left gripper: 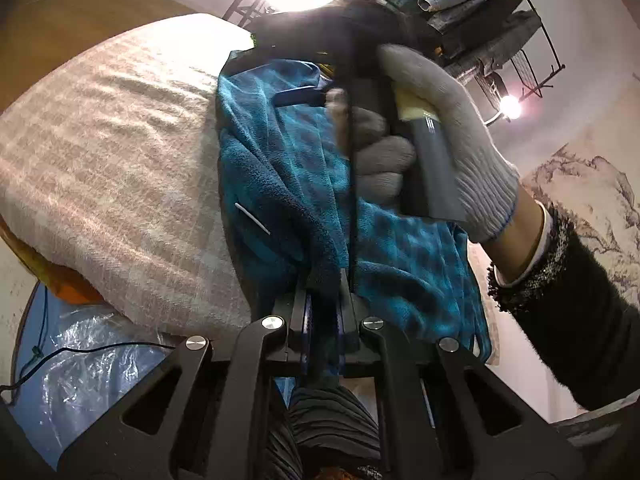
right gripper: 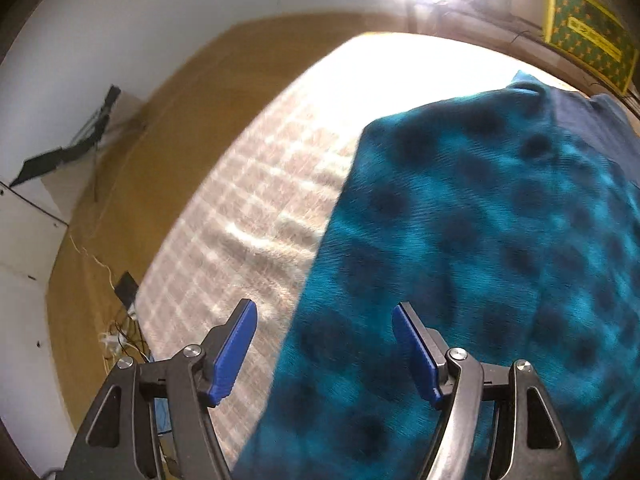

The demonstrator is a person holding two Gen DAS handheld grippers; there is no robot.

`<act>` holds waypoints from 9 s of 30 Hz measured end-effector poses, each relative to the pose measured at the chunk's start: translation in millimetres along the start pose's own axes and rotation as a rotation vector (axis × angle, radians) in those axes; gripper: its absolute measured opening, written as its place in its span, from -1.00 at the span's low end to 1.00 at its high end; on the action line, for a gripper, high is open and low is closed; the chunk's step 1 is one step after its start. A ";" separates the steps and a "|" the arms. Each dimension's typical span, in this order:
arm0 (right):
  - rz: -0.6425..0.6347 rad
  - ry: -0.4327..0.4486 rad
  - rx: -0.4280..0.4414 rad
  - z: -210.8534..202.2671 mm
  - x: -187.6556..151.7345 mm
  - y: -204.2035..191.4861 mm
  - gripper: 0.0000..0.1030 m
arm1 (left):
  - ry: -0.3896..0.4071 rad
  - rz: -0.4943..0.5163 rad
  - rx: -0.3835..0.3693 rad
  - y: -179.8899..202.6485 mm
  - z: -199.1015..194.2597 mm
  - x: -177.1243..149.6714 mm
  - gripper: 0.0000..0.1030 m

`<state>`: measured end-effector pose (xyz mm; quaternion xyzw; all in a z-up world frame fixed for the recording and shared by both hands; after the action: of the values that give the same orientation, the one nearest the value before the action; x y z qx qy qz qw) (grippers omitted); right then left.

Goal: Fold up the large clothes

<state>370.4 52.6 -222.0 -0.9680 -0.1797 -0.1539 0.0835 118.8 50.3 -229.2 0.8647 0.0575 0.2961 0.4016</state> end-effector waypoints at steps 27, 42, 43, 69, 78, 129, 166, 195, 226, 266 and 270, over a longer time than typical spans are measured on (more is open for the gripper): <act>0.269 0.109 0.120 -55.1 -37.4 103.4 -0.87 | -0.062 0.213 -0.012 66.1 14.7 -18.1 -0.87; 0.704 0.115 0.241 -54.5 -146.8 266.5 -0.80 | -0.299 0.383 -0.021 108.7 79.5 -65.3 -0.87; 0.662 0.109 0.187 -57.6 -145.5 269.2 -0.80 | -0.307 0.387 -0.020 107.9 81.5 -65.4 -0.88; 0.296 0.261 -0.051 -62.1 16.8 275.3 -0.86 | -0.341 0.488 0.057 115.0 95.9 -73.5 -0.87; 0.771 0.255 0.263 -23.1 -25.8 384.9 -0.87 | -0.411 0.517 0.039 114.3 125.3 -93.9 -0.87; 0.330 0.682 -0.026 -355.6 -343.9 134.3 0.23 | 0.078 0.387 0.019 85.4 -85.9 22.6 -0.55; 0.623 0.599 -0.124 -280.7 -453.2 254.9 0.11 | -0.091 0.548 0.103 116.7 50.2 -30.6 -0.55; 1.025 0.477 -0.234 -303.2 -590.1 500.8 0.10 | -0.140 0.805 -0.184 336.2 108.5 -36.3 -0.45; 0.742 0.447 -0.108 -344.2 -474.1 427.9 -0.98 | -0.223 0.586 -0.187 256.1 150.2 -46.9 -0.45; 0.590 0.394 0.143 -284.0 -429.7 321.6 -0.07 | -0.473 0.327 -0.309 215.6 219.1 -63.7 -0.17; 0.620 0.373 0.159 -266.8 -441.1 312.7 -0.07 | -0.512 0.382 -0.296 227.5 220.8 -86.2 -0.11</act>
<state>24.0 -435.5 -149.6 -0.9224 0.1289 -0.2805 0.2323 140.0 -277.2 -214.4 0.8384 -0.2515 0.1446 0.4615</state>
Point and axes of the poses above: each gripper's, at about its wrist camera, not at the fingertips, and z roughly the way its jaws point, y to its right, x to its top, the point moved 7 cm from there along z, roughly the way its jaws point, and after that the axes turned 8 degrees about -x, right-handed, at the moved point
